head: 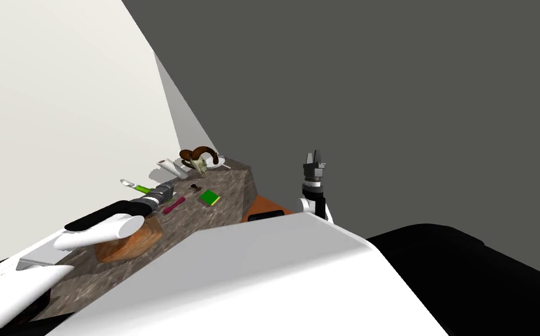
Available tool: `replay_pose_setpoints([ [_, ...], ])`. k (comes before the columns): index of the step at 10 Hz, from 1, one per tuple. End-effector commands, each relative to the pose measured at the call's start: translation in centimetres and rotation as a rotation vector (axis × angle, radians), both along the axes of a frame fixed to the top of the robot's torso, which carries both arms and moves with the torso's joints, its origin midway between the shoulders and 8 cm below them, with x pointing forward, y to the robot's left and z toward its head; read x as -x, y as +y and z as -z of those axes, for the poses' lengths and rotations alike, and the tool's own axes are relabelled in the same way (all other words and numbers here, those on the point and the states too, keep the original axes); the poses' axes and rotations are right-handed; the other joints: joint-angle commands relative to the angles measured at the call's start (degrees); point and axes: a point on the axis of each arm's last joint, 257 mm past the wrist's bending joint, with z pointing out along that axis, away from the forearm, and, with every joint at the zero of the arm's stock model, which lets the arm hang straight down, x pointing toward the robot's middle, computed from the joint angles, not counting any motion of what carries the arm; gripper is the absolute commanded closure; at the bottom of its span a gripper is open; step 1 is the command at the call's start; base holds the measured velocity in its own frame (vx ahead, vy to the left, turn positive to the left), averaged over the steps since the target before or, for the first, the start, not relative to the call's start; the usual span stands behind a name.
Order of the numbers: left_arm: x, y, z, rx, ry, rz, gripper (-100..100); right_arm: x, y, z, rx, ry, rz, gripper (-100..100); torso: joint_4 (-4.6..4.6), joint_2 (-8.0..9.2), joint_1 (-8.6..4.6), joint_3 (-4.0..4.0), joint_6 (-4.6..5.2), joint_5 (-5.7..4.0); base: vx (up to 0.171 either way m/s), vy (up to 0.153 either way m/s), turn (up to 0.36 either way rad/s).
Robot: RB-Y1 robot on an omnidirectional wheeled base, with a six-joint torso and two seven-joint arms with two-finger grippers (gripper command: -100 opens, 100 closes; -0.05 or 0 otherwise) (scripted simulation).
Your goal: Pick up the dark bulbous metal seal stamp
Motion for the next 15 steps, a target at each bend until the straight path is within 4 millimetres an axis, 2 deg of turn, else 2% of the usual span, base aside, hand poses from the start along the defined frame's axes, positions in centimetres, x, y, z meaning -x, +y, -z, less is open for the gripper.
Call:
replay_pose_setpoints([
  [1,1.5,2.3,1.4,-0.009,0.070,-0.038,-100,0.0,0.0,0.0,0.000,0.000,0.000,0,0.00,0.00,0.00,0.00,0.00,0.00,0.000,-0.011,-0.318],
  [2,3.2,4.0,2.8,-0.022,0.137,-0.069,-100,0.0,0.0,0.0,0.000,0.000,0.000,0,-0.01,-0.02,-0.03,-0.02,0.11,0.00,-0.002,-0.009,-0.438],
  [3,3.2,4.3,2.7,-0.016,0.140,-0.074,-100,0.0,0.0,0.0,0.000,0.000,0.000,0,-0.02,-0.04,-0.02,-0.03,0.09,0.00,-0.001,0.000,-0.174],
  [4,5.1,6.1,3.9,-0.022,0.207,-0.109,-100,0.0,0.0,0.0,0.000,0.000,0.000,0,0.00,-0.02,0.00,-0.01,0.01,-0.01,0.002,-0.006,-0.280],
  [5,5.2,6.1,4.0,-0.021,0.209,-0.110,-100,0.0,0.0,0.0,0.000,0.000,0.000,0,-0.01,-0.03,-0.02,-0.02,0.08,-0.01,0.001,-0.001,-0.178],
  [7,9.3,9.3,6.2,-0.026,0.339,-0.179,-100,0.0,0.0,0.0,0.000,0.000,0.000,0,-0.01,-0.03,-0.01,-0.02,0.08,0.00,0.000,-0.005,-0.376],
  [8,9.4,9.4,6.3,-0.025,0.344,-0.180,-100,0.0,0.0,0.0,0.000,0.000,0.000,0,-0.01,-0.04,-0.01,-0.03,0.08,0.00,0.000,0.005,-0.150],
  [9,11.7,10.8,7.3,-0.027,0.408,-0.213,-100,0.0,0.0,0.0,0.000,0.000,0.000,0,0.00,-0.01,0.01,0.00,-0.02,0.00,0.001,-0.003,-0.221],
  [10,11.7,10.7,7.3,-0.024,0.407,-0.214,-100,0.0,0.0,0.0,0.000,0.000,0.000,0,0.00,-0.01,0.00,-0.01,0.04,0.00,-0.001,0.001,-0.158],
  [11,14.0,11.9,8.2,-0.022,0.469,-0.246,-100,0.0,0.0,0.0,0.000,0.000,0.000,0,0.00,-0.01,0.00,0.00,0.00,0.00,0.000,-0.002,-0.294],
  [12,14.0,11.9,8.2,-0.022,0.469,-0.246,-100,0.0,0.0,0.0,0.000,0.000,0.000,0,0.00,0.00,-0.02,0.00,0.04,0.00,-0.002,0.004,-0.135],
  [13,16.3,12.9,9.0,-0.018,0.526,-0.276,-100,0.0,0.0,0.0,0.000,0.000,0.000,0,0.00,-0.01,0.01,0.00,-0.01,0.01,-0.001,-0.001,-0.236],
  [14,16.3,12.9,9.0,-0.018,0.526,-0.276,-100,0.0,0.0,0.0,0.000,0.000,0.000,0,0.00,-0.01,0.00,0.00,0.03,0.00,-0.002,0.004,-0.129],
  [15,18.5,13.8,9.7,-0.013,0.580,-0.304,-100,0.0,0.0,0.0,0.000,0.000,0.000,0,0.00,0.00,0.01,0.00,-0.02,0.01,-0.001,0.000,-0.232],
])
